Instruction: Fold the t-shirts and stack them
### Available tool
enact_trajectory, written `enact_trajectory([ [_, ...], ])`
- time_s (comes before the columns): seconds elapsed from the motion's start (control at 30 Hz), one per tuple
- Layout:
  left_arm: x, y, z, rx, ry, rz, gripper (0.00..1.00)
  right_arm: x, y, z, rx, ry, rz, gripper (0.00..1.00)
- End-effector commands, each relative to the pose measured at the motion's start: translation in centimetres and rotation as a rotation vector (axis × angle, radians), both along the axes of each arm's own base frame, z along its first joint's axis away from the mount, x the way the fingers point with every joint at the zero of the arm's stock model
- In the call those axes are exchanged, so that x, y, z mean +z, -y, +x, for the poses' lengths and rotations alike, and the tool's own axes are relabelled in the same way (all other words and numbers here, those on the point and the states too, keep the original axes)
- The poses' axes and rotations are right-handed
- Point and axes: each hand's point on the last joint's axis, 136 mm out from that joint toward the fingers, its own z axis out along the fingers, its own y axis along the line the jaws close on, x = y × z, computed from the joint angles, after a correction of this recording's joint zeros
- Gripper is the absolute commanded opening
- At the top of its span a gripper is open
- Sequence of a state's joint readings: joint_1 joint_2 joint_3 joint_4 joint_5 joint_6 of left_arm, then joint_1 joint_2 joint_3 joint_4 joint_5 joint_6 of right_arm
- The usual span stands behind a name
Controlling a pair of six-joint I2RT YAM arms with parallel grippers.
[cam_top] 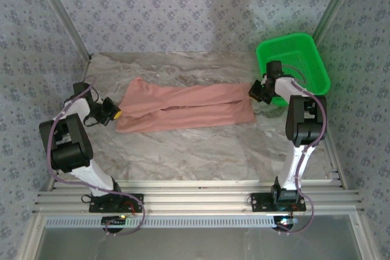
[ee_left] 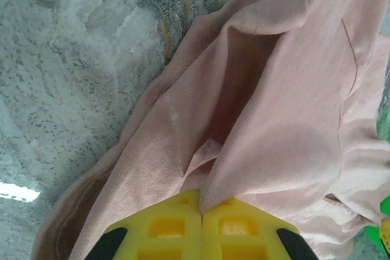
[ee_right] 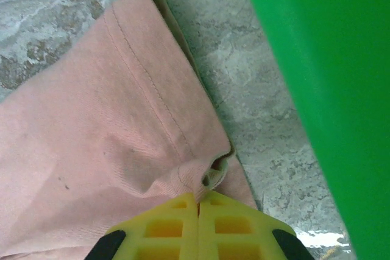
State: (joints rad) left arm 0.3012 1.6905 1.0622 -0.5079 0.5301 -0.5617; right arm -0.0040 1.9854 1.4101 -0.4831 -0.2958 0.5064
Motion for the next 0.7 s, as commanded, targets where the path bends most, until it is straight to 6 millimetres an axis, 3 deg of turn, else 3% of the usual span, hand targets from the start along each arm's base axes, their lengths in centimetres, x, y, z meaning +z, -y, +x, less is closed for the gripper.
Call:
enact_trajectory([
  [0.0, 0.1, -0.4, -0.1, -0.015, 0.019, 0.027, 0.0, -1.1, 0.6, -1.6, -0.005, -0.061, -0.036, 0.0],
  [0.1, -0.1, -0.5, -0.2, -0.017, 0.01, 0.029, 0.0, -1.1, 0.6, -1.8, -0.004, -0.065, -0.042, 0.03],
  [0.17, -0.3, -0.7, -0.4, -0.01, -0.007, 0.041, 0.03, -0.8, 0.5, -1.8, -0.004, -0.064, -0.038, 0.13],
  [0.27, 0.4, -1.1, -0.2, 0.007, 0.001, 0.061, 0.28, 0.6, 0.5, -1.6, -0.002, -0.028, -0.039, 0.27],
  [0.37, 2.7, -1.4, 0.4, 0.026, 0.049, 0.078, 0.49, 2.6, 0.5, -1.3, 0.01, 0.013, -0.043, 0.42],
  [0.57, 8.2, -2.2, 2.2, 0.041, 0.17, 0.126, 0.69, 7.2, 0.4, -0.7, 0.041, 0.107, -0.055, 0.62],
  [0.67, 8.5, -2.5, 3.5, 0.001, 0.17, 0.145, 0.72, 9.4, -0.3, -0.8, 0.083, 0.148, -0.055, 0.72],
])
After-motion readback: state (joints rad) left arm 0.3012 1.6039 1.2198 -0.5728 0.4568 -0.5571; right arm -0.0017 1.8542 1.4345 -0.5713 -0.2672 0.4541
